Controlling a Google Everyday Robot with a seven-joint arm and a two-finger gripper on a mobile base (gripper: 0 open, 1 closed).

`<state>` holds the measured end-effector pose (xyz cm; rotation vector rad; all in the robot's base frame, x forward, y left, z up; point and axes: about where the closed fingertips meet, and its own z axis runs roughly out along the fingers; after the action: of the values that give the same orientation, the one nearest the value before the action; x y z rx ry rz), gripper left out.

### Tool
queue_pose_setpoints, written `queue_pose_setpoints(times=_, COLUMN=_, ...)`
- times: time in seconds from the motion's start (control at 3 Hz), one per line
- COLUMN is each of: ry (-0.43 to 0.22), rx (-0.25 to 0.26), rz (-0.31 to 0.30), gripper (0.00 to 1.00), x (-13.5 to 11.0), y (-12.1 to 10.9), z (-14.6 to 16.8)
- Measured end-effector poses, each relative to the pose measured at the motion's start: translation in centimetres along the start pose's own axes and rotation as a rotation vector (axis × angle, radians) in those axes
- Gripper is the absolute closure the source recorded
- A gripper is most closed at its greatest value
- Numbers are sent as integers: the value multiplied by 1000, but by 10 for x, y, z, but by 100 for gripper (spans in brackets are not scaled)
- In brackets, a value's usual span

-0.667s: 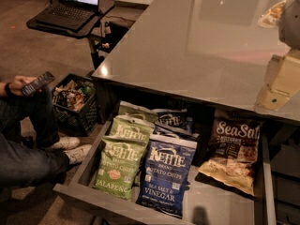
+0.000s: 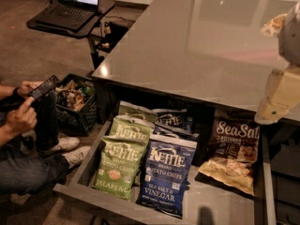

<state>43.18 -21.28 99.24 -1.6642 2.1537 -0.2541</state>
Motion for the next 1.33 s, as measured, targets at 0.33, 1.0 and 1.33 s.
queue_pose_setpoints(times=0.33, ry=78, rx=28, rz=-17, gripper=0, x=25, y=14, z=35)
queue_pose_setpoints(times=1.0, ry=241, rx=-34, rz=-47, gripper=0, x=90, y=52, z=119)
queue_pose_setpoints(times=1.33, ry=241, rx=-34, rz=-47, gripper=0, x=90, y=52, z=119)
